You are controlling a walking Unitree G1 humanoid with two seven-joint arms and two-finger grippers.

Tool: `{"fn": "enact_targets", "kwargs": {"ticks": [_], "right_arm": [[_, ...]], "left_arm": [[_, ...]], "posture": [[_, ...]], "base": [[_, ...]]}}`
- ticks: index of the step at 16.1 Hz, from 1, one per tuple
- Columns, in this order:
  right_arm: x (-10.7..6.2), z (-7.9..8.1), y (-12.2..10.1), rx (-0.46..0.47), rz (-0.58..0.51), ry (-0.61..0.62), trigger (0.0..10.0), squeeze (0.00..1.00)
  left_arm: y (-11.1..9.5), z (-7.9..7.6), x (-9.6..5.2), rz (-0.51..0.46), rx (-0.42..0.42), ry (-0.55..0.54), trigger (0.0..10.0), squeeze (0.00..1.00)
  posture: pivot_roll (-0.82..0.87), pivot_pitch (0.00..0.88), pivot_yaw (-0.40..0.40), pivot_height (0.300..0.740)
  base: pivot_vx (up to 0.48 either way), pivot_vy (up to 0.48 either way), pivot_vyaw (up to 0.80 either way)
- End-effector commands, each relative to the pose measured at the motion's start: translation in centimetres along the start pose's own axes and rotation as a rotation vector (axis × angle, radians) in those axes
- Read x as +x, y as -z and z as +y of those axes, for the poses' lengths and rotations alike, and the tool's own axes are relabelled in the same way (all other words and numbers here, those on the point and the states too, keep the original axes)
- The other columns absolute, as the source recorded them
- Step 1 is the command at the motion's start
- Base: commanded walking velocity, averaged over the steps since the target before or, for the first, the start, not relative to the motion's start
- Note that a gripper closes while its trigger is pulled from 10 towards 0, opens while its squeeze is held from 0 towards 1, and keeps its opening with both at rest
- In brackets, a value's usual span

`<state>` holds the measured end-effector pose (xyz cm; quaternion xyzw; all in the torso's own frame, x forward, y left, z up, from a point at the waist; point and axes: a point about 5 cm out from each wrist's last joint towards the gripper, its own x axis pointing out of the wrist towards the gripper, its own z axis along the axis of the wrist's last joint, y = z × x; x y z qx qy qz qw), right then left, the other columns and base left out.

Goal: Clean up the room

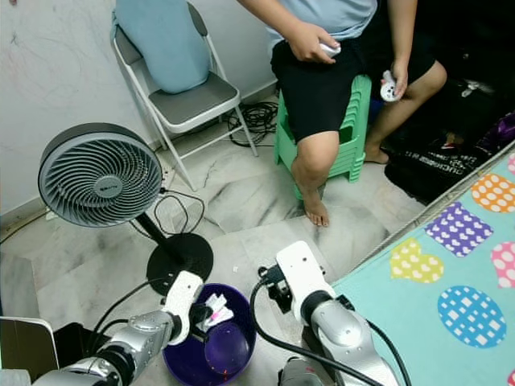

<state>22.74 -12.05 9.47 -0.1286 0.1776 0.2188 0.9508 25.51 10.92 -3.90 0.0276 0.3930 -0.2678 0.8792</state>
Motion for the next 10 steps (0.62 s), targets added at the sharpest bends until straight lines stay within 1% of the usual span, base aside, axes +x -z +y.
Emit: {"fn": "enact_targets", "kwargs": {"ticks": [1,3,5,6,7,8,10], "right_arm": [[0.2,0.4,0.0,0.008,0.003,-0.019,10.0,0.00],[0.4,0.3,0.0,0.006,-0.001,-0.017,10.0,0.00],[0.6,0.2,-0.2,0.006,-0.006,-0.015,10.0,0.00],[0.7,0.1,-0.2,0.004,-0.009,-0.017,10.0,0.00],[0.8,0.1,-0.3,0.002,-0.011,-0.021,10.0,0.00],[0.9,0.1,-0.3,0.001,-0.011,-0.023,10.0,0.00],[1.1,0.0,-0.3,-0.002,-0.013,-0.024,10.0,0.00]], "left_arm": [[0.0,0.6,-0.3,-0.008,0.045,0.000,10.0,0.00],[-1.2,1.4,-0.5,-0.068,0.026,-0.037,10.0,0.00],[-2.6,3.3,-1.2,-0.139,-0.047,-0.140,10.0,0.00],[-3.3,4.5,-1.7,-0.176,-0.113,-0.196,10.0,0.00],[-3.7,5.3,-2.1,-0.198,-0.147,-0.226,10.0,0.00],[-4.0,6.1,-2.5,-0.209,-0.164,-0.253,10.0,0.00],[-3.9,6.6,-2.8,-0.205,-0.168,-0.271,10.0,0.00]], "posture": [[-0.40,0.138,0.138,0.740],[-0.39,0.134,0.138,0.740],[-0.39,0.130,0.133,0.740],[-0.38,0.129,0.130,0.740],[-0.38,0.129,0.128,0.740],[-0.38,0.125,0.126,0.740],[-0.38,0.122,0.127,0.740]], "base": [[0.000,0.000,0.00],[0.000,0.000,0.00],[0.000,0.000,0.00],[0.000,0.000,0.00],[0.000,0.000,0.00],[0.000,0.000,0.00],[0.000,0.000,0.00]]}}
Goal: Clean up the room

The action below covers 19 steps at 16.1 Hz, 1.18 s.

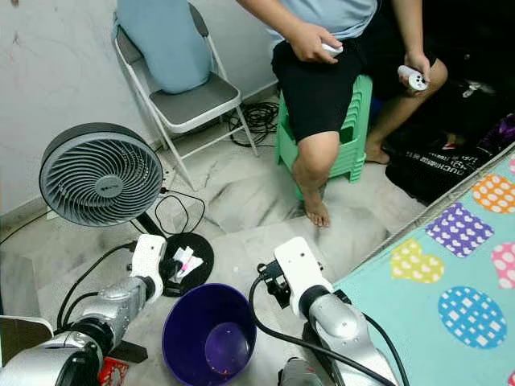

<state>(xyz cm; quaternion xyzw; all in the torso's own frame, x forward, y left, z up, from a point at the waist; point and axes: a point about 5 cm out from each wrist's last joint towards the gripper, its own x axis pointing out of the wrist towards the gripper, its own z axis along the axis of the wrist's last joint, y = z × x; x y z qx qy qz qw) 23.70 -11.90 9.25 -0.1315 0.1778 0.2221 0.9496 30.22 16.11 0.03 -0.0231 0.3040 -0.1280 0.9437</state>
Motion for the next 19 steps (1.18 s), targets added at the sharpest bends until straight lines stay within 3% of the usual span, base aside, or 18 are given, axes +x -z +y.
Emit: {"fn": "enact_targets", "kwargs": {"ticks": [1,4,5,16,19], "right_arm": [[0.2,0.3,-0.2,0.004,-0.015,-0.017,10.0,0.00],[0.1,0.3,-0.2,0.003,-0.019,-0.011,10.0,0.00],[0.1,0.2,-0.2,0.003,-0.018,-0.010,10.0,0.00],[0.2,0.2,-0.1,-0.002,-0.017,-0.015,10.0,0.00],[0.6,-0.4,-0.1,0.002,-0.025,0.009,10.0,0.00]], "left_arm": [[0.7,0.7,-0.3,0.026,-0.006,-0.029,10.0,0.00],[1.3,0.2,-0.3,0.047,0.002,-0.016,10.0,0.00],[1.3,0.0,-0.2,0.045,-0.010,-0.005,10.0,1.00],[0.9,-0.1,-0.1,0.025,-0.036,-0.011,10.0,1.00],[-0.8,0.0,0.1,-0.036,-0.044,0.023,10.0,1.00]], "posture": [[-0.38,0.122,0.128,0.740],[-0.39,0.126,0.127,0.740],[-0.39,0.125,0.127,0.740],[-0.39,0.118,0.124,0.740],[-0.37,0.081,0.129,0.740]], "base": [[0.000,0.000,0.00],[0.000,0.000,0.00],[0.000,0.000,0.00],[0.000,0.000,0.00],[0.000,0.000,0.00]]}}
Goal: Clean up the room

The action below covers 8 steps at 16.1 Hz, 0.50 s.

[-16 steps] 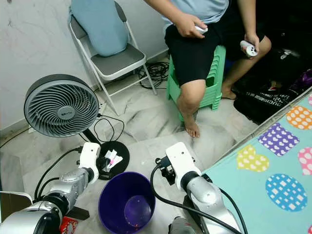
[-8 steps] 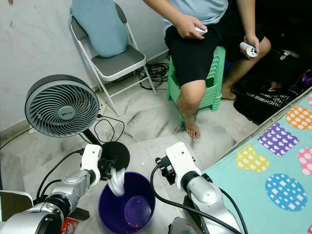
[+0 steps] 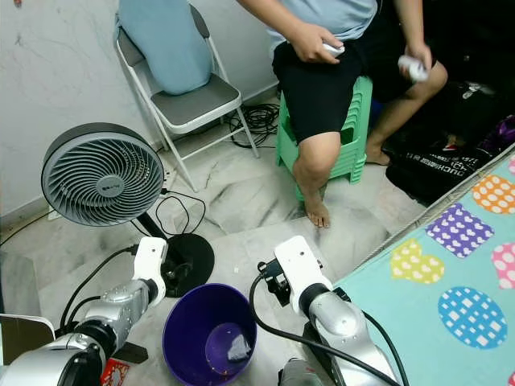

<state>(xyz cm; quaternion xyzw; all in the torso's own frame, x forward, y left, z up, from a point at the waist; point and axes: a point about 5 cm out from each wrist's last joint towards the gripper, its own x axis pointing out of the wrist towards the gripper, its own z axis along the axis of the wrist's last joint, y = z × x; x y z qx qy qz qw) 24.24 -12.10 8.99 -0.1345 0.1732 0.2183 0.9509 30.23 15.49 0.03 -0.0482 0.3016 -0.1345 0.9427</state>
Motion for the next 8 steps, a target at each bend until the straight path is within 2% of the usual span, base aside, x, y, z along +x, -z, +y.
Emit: {"fn": "enact_targets", "kwargs": {"ticks": [1,3,4,5,7,8], "right_arm": [[0.5,-0.3,-0.5,0.025,-0.031,0.020,10.0,0.00],[1.0,-0.7,-1.0,0.059,-0.053,0.047,10.0,0.00],[1.8,-1.5,-2.2,0.157,-0.118,0.121,10.0,0.00],[2.0,-1.9,-2.5,0.187,-0.142,0.141,10.0,0.00],[2.2,-2.4,-2.9,0.205,-0.171,0.159,10.0,0.00],[2.2,-3.0,-3.3,0.196,-0.198,0.188,10.0,0.00]], "left_arm": [[-2.0,0.6,-0.1,-0.081,-0.019,0.035,10.0,1.00],[-3.2,0.7,-0.2,-0.143,-0.032,0.076,10.0,1.00],[-4.8,1.1,-0.8,-0.246,-0.021,0.132,10.0,1.00],[-5.2,1.1,-1.2,-0.284,-0.010,0.148,10.0,1.00],[-5.7,1.2,-2.0,-0.343,0.001,0.154,10.0,1.00],[-6.1,0.9,-3.2,-0.418,0.031,0.153,10.0,1.00]], "posture": [[-0.36,0.070,0.132,0.740],[-0.35,0.056,0.135,0.740],[-0.33,0.023,0.139,0.740],[-0.32,0.011,0.137,0.740],[-0.31,0.000,0.133,0.740],[-0.30,0.000,0.125,0.740]], "base": [[0.000,0.000,0.00],[0.000,0.000,0.00],[0.000,0.000,0.00],[0.000,0.000,0.00],[0.000,0.000,0.00],[0.000,0.000,0.00]]}}
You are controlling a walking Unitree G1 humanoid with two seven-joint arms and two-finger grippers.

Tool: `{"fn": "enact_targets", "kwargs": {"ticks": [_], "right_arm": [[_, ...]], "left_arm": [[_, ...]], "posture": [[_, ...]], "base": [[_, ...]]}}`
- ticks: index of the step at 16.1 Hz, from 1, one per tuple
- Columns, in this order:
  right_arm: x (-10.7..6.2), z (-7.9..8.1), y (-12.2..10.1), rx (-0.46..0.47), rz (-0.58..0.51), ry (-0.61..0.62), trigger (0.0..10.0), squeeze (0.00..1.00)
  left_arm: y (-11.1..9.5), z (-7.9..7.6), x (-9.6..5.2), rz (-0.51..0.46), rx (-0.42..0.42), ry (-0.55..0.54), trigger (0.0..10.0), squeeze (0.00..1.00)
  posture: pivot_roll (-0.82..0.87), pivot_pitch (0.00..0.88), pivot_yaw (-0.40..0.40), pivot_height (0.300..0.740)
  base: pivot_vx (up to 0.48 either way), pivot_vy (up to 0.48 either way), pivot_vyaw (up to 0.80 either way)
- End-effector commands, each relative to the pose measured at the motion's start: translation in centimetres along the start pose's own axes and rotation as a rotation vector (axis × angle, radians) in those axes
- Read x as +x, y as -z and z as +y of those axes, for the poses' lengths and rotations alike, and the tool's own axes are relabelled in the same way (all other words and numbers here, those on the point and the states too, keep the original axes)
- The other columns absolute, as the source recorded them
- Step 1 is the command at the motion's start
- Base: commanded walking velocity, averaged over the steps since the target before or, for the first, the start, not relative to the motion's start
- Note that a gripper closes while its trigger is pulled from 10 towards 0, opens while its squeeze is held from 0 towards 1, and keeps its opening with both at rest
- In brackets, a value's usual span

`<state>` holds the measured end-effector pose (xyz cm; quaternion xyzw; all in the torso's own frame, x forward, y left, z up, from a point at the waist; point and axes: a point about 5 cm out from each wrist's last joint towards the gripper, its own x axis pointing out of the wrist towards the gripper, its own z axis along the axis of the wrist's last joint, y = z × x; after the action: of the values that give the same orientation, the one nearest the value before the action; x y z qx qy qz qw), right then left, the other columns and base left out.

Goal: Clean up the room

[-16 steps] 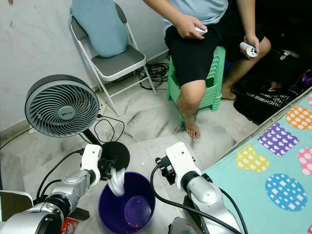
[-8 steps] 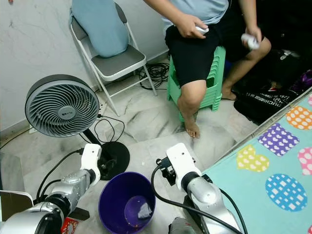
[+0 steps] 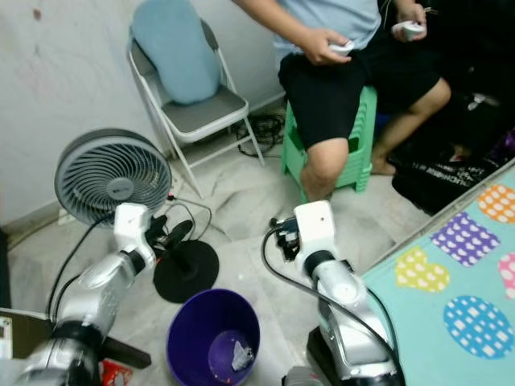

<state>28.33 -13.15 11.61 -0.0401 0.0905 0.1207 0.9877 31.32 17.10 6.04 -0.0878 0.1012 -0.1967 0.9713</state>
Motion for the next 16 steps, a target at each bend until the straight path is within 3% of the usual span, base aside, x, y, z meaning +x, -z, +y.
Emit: {"fn": "enact_targets", "kwargs": {"ticks": [1,3,5,9,12,13,14,16], "right_arm": [[0.2,-0.2,-0.5,0.024,-0.039,0.019,10.0,0.00],[0.0,-1.1,-0.8,0.047,-0.075,0.069,10.0,0.00],[-1.0,-2.3,-0.5,0.077,-0.098,0.129,10.0,0.00],[-3.1,-3.9,0.8,0.118,-0.078,0.232,10.0,0.00],[-2.5,-4.2,0.6,0.121,-0.101,0.232,10.0,0.00],[-2.2,-4.1,0.3,0.125,-0.113,0.226,10.0,0.00],[-1.9,-3.8,0.0,0.126,-0.126,0.215,10.0,0.00],[-1.6,-3.5,-0.2,0.118,-0.138,0.200,10.0,0.00]], "left_arm": [[-1.3,-0.2,-0.8,-0.060,0.042,-0.003,10.0,1.00],[-2.3,-0.4,-2.1,-0.128,0.042,-0.061,10.0,1.00],[-3.2,-0.1,-3.9,-0.173,0.101,-0.118,10.0,1.00],[-3.1,0.9,-6.4,-0.144,0.130,-0.158,10.0,1.00],[-3.8,0.2,-5.7,-0.150,0.112,-0.155,10.0,1.00],[-4.0,-0.2,-5.3,-0.161,0.108,-0.123,10.0,0.41],[-4.3,-0.5,-5.1,-0.180,0.098,-0.099,10.0,0.00],[-4.7,-0.9,-4.7,-0.195,0.095,-0.071,10.0,0.00]], "posture": [[-0.29,0.000,0.120,0.740],[-0.29,0.000,0.114,0.740],[-0.28,0.000,0.110,0.740],[-0.28,0.000,0.102,0.740],[-0.29,0.000,0.108,0.740],[-0.29,0.000,0.112,0.740],[-0.29,0.000,0.115,0.740],[-0.29,0.000,0.119,0.740]], "base": [[0.000,0.000,0.00],[0.000,0.000,0.00],[0.000,0.000,0.00],[0.000,0.000,0.00],[0.000,0.000,0.00],[0.000,0.000,0.00],[0.255,0.000,0.00],[0.341,0.000,0.00]]}}
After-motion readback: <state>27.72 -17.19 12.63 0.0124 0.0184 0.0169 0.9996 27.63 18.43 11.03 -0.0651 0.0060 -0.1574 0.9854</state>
